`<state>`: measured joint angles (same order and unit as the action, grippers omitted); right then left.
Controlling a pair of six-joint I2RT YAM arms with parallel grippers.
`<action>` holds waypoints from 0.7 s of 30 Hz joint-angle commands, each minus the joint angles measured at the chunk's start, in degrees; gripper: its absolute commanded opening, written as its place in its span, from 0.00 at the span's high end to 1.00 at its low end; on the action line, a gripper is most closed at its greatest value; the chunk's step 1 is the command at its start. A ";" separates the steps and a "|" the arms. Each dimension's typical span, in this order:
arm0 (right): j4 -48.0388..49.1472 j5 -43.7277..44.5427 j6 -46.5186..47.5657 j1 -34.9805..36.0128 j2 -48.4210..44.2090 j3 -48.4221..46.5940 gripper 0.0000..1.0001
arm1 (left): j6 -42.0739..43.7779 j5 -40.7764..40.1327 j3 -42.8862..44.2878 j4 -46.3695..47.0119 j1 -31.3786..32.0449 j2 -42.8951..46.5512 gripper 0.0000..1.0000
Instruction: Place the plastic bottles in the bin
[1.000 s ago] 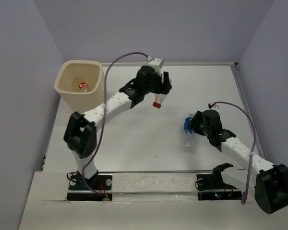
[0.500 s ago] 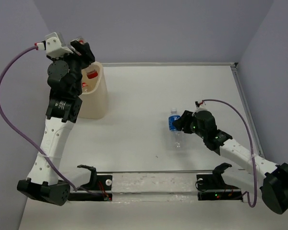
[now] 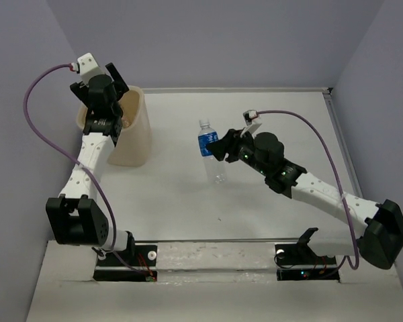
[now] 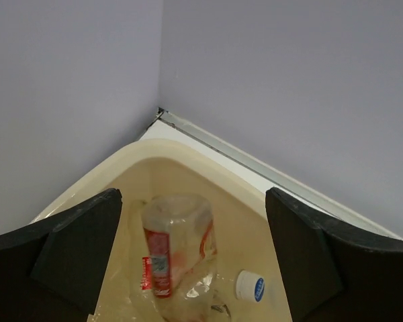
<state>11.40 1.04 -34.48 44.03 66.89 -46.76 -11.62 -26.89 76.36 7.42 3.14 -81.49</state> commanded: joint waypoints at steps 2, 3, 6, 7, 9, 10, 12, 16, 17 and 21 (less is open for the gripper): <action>10.21 -2.08 5.65 2.55 11.56 -15.35 0.66 | -4.28 1.13 -0.51 4.01 -0.06 10.37 0.01; 11.61 -3.14 6.35 3.77 13.42 -20.60 0.66 | -5.34 2.27 -1.03 3.48 -0.06 12.04 0.01; 13.47 -4.37 7.85 4.48 19.74 -29.15 0.66 | -10.07 10.06 -2.26 1.38 -0.06 19.58 0.01; 14.52 -5.86 8.02 5.01 24.20 -35.09 0.66 | -11.22 12.63 -3.57 -0.02 -0.06 21.62 0.01; 14.18 -7.79 8.02 5.01 30.97 -41.71 0.66 | -13.24 21.42 -6.73 -0.83 -0.06 27.33 0.01; 13.92 -8.41 8.11 5.53 33.19 -45.05 0.66 | -13.60 23.62 -7.70 -1.26 -0.06 29.35 0.01; 13.13 -9.47 8.81 5.54 37.67 -55.07 0.66 | -13.43 29.06 -7.81 -4.33 -0.06 34.70 0.01; 10.67 -9.57 10.31 6.68 50.85 -75.54 0.66 | -13.08 33.57 -8.68 -3.65 -0.06 43.25 0.01; 9.88 -9.13 10.31 6.68 57.14 -80.28 0.66 | -13.17 33.66 -9.12 -2.60 -0.06 45.35 0.01; 9.33 -6.76 10.75 7.20 73.18 -104.55 0.67 | -13.52 35.42 -11.84 -0.74 1.60 46.78 0.01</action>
<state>19.14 -7.09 -25.15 50.28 129.40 -135.26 -24.32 3.11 67.85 5.56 3.25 -33.65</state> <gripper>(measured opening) 0.559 0.989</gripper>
